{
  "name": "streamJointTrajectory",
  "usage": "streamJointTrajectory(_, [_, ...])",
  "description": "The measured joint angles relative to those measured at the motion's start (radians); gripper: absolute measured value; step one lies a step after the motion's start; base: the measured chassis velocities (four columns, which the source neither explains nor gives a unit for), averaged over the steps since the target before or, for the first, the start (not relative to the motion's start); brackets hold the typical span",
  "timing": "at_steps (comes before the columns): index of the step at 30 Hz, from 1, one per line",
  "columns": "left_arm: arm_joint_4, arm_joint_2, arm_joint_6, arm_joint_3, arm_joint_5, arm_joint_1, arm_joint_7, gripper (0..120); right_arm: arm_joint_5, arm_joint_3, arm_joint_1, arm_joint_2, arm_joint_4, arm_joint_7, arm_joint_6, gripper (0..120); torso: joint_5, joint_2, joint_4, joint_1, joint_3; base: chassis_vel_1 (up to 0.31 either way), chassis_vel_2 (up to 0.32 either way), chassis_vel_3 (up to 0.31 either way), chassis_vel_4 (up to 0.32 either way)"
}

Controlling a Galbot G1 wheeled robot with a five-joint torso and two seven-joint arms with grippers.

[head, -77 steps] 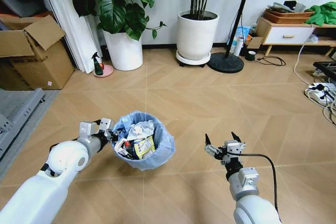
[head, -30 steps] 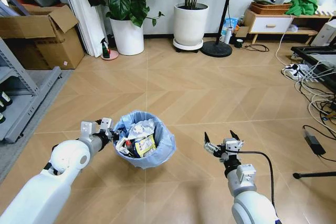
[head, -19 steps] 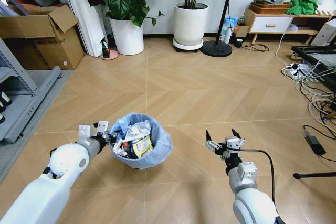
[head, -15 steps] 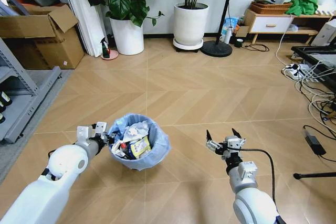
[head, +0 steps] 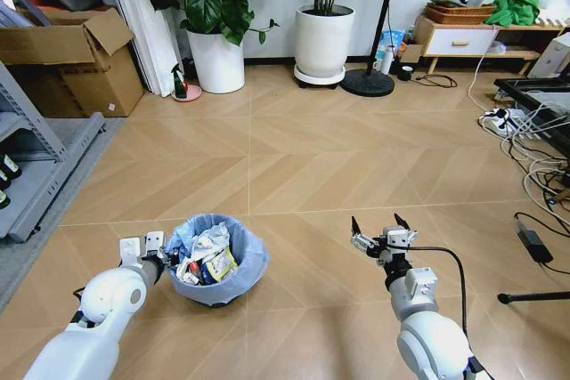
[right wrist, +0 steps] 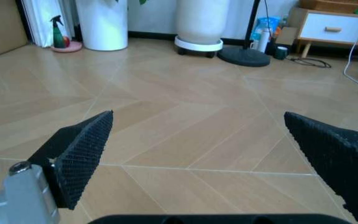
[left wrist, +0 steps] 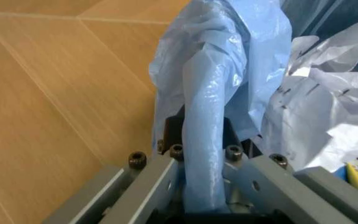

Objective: Pick up the trash bin and place the garbage on the floor into it.

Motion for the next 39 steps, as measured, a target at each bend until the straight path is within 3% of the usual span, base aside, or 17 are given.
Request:
streamJointTrajectory(10, [0.043, -0.013, 0.0, 0.003, 0.007, -0.01, -0.003, 3, 0.005, 0.001, 0.006, -0.001, -0.009, 0.001, 0.0, 100, 0.0005, 0.0, 0.0001, 0.0, 0.0, 0.0, 0.0, 0.0, 0.0])
streamJointTrajectory(23, [0.054, -0.017, -0.01, 0.01, 0.02, -0.015, 0.004, 49, 0.007, 0.004, 0.007, -0.002, -0.01, 0.001, 0.003, 100, 0.0, 0.0, 0.0002, 0.0, 0.0, 0.0, 0.0, 0.0, 0.0])
streamJointTrajectory(33, [0.015, -0.01, -0.013, -0.015, 0.005, -0.013, -0.004, 88, 0.014, 0.008, 0.007, -0.004, -0.009, 0.001, 0.005, 100, -0.0002, 0.0, 0.0, 0.0, 0.0, 0.0, 0.0, 0.0, 0.0])
streamJointTrajectory(36, [-0.004, -0.007, -0.016, -0.024, -0.003, -0.013, -0.006, 98, 0.014, 0.008, 0.008, -0.003, -0.009, 0.001, 0.005, 100, 0.0001, 0.0, 0.0001, 0.0, 0.0, 0.0, 0.0, 0.0, 0.0])
streamJointTrajectory(39, [-0.02, -0.005, -0.016, -0.027, -0.009, -0.011, -0.008, 100, 0.014, 0.008, 0.007, -0.003, -0.008, 0.001, 0.006, 100, 0.0, 0.0, 0.0, 0.0, 0.0, 0.0, 0.0, 0.0, 0.0])
